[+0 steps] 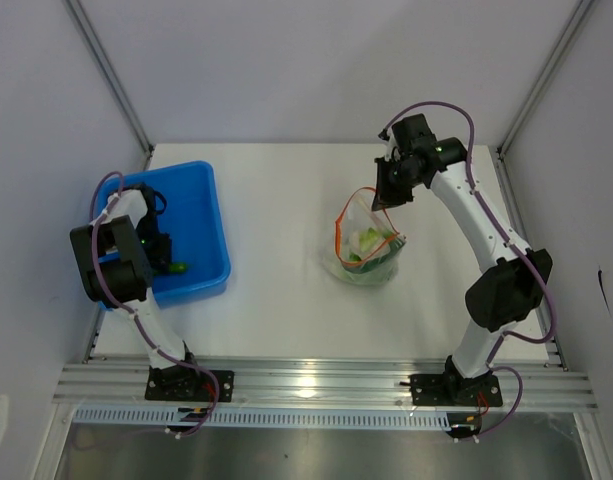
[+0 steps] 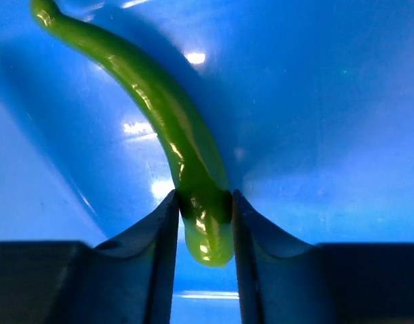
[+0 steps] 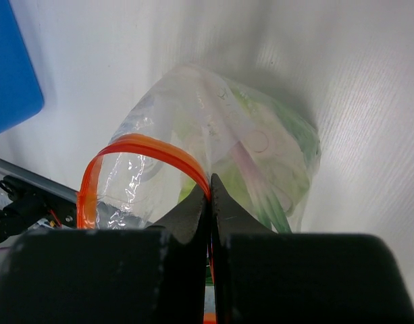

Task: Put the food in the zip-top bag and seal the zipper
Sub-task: Pick up the fake vegetable from the bin, then place the fake vegetable in the zipper food storage bag.

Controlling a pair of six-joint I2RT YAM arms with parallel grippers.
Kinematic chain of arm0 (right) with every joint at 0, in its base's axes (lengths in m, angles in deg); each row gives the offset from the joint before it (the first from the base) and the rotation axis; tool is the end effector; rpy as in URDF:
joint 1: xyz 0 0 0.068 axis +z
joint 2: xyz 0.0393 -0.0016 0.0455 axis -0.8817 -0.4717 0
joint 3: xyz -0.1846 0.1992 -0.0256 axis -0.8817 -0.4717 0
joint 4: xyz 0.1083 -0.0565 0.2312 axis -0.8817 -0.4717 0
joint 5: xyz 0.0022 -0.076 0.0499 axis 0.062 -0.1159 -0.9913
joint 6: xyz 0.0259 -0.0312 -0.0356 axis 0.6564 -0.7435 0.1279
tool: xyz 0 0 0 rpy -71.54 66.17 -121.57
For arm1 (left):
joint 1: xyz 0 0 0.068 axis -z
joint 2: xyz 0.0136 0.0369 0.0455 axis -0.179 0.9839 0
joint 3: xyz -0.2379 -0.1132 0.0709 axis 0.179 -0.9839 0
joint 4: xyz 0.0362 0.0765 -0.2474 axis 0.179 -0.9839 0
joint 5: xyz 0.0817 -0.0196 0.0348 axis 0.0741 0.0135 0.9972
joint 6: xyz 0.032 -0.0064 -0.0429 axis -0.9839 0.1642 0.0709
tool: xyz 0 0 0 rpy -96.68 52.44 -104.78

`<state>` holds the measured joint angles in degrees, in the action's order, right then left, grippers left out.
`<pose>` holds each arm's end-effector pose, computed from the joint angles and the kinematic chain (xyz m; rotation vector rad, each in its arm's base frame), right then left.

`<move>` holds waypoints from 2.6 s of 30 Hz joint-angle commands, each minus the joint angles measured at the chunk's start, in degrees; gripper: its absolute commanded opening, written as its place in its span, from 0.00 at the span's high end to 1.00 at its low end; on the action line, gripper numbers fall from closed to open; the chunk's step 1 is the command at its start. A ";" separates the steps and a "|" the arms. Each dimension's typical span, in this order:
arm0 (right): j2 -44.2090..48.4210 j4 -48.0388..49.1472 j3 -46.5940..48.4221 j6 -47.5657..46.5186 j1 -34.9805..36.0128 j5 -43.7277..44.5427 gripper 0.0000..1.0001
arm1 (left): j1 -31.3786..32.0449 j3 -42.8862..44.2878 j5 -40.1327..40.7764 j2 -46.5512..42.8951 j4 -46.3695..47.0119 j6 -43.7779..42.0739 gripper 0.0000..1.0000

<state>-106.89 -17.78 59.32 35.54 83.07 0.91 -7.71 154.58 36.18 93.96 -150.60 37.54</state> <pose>0.3408 0.1404 0.3617 -0.2343 2.6176 0.5017 0.3202 0.1147 0.1761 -2.1672 2.1353 0.4423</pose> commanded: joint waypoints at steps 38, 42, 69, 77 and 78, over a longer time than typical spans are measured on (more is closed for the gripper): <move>6.48 4.36 -3.67 2.50 1.11 -2.58 1.00 | 36.30 13.90 -44.91 -25.00 27.28 -27.73 1.00; 7.18 2.69 -1.47 2.59 0.76 -2.58 1.00 | 44.11 18.21 -58.78 -20.42 37.07 -30.56 0.99; 16.68 9.01 -9.90 8.48 0.67 0.59 1.00 | 52.39 16.04 -74.80 -19.27 25.26 -29.33 0.99; 19.05 9.81 -11.22 8.66 1.55 0.24 1.00 | 53.35 14.79 -77.44 -18.75 15.52 -30.30 0.99; 19.14 9.81 -11.31 8.57 1.64 0.06 1.00 | 53.53 14.44 -77.70 -18.05 14.98 -30.03 0.99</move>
<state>-91.17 -11.90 47.49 43.23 84.03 1.96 44.68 170.10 -38.20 76.76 -130.58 7.58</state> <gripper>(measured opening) 0.003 0.338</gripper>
